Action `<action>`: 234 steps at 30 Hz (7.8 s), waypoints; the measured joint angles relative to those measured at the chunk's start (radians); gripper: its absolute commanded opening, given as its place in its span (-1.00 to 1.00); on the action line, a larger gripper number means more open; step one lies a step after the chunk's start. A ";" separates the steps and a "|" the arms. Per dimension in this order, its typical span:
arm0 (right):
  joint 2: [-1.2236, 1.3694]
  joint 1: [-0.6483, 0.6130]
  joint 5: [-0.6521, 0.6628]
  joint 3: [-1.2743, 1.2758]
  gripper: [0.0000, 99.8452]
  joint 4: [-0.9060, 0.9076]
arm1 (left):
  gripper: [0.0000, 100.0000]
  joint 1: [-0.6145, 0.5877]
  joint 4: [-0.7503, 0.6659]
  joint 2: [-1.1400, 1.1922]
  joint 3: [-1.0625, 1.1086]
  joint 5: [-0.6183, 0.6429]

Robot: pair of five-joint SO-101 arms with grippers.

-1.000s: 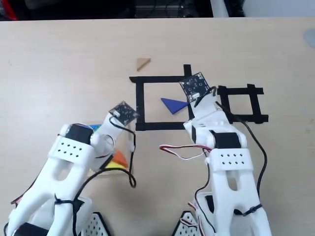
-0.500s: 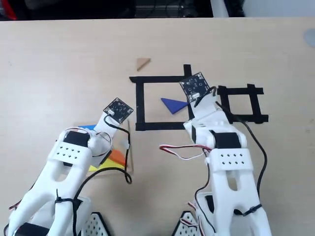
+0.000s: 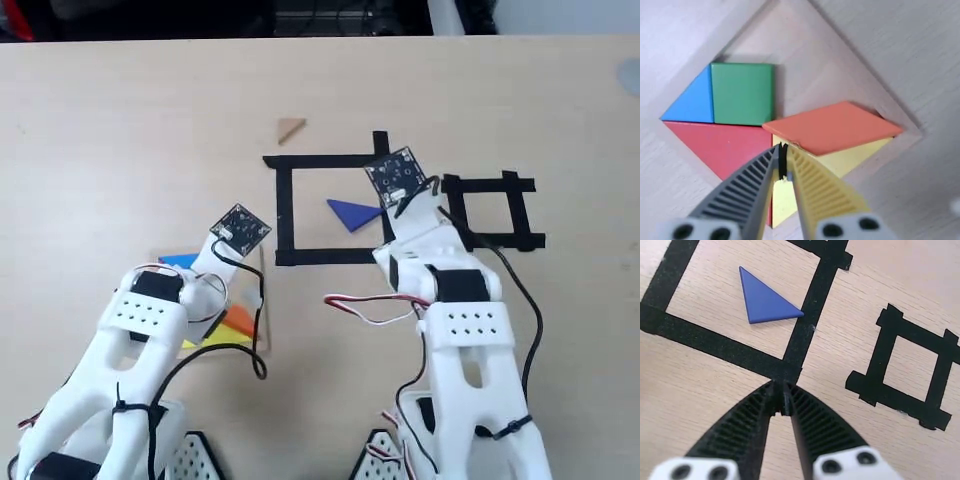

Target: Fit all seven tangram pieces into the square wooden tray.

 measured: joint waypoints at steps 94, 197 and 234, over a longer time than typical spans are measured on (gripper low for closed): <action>0.000 0.000 0.000 0.000 -0.98 0.000 | -0.94 0.123 -0.051 0.319 -0.187 0.112; 0.000 0.000 0.000 0.000 -0.98 0.000 | -0.94 0.150 -0.124 0.178 -0.114 0.043; 0.000 -0.157 0.000 0.051 -0.98 -0.012 | -0.94 0.175 -0.143 0.133 -0.066 0.118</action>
